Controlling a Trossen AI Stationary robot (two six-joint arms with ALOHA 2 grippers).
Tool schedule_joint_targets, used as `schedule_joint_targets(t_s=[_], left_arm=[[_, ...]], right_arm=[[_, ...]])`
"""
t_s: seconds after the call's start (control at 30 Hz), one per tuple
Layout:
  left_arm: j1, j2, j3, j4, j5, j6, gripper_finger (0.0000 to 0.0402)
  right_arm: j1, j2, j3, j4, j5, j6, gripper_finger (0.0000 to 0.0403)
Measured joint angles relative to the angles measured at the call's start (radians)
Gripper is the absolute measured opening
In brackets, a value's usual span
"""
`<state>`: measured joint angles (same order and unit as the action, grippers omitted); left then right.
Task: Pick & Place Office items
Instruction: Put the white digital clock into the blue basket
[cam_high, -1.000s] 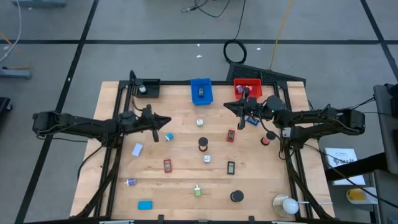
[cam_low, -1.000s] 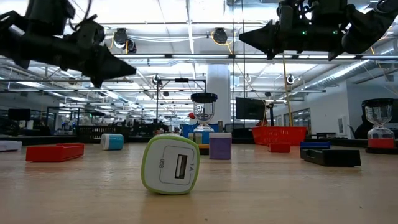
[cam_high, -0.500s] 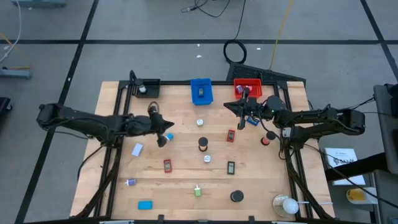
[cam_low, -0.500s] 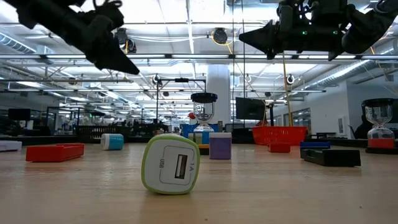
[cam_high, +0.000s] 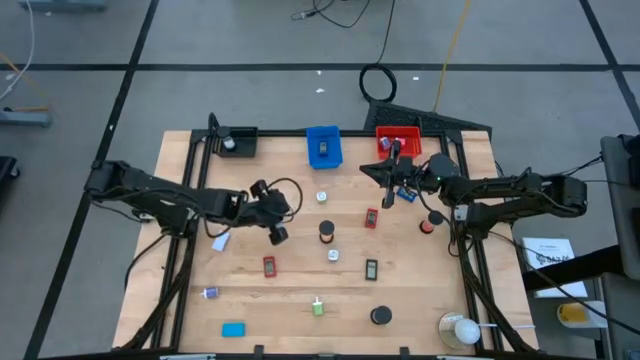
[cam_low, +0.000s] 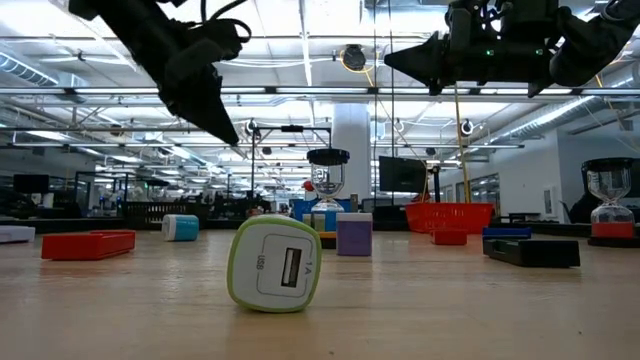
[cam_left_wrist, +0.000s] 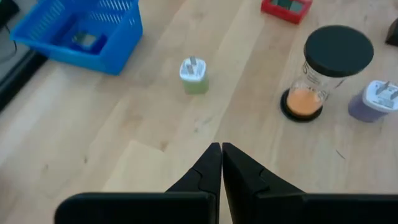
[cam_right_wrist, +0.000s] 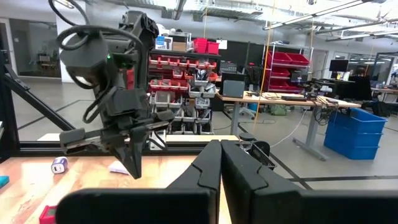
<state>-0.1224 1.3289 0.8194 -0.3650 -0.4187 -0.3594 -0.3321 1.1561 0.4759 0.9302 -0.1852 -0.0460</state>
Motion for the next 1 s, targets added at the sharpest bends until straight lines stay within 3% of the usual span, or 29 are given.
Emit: schedule_joint_targets(t_s=[0.2,0.33,0.53,1.0], left_arm=[[-0.01,0.009,0.017,-0.059,0.009,-0.129,0.0004],[-0.01,0.029,0.017,-0.092,0.068,-0.217,0.0015],[-0.012,0.119,0.028,-0.074,0.129,-0.278,0.0071],[-0.052,0.144,0.173,-0.363,0.147,-0.256,0.022]], right_arm=[[0.0,0.0,0.0,0.0,0.0,0.0,0.0006],[0.0,0.0,0.0,0.0,0.0,0.0,0.0006],[0.0,0.0,0.001,-0.001,0.0,0.0,0.0006],[0.0,0.0,0.001,0.0,0.0,0.0,0.0006]])
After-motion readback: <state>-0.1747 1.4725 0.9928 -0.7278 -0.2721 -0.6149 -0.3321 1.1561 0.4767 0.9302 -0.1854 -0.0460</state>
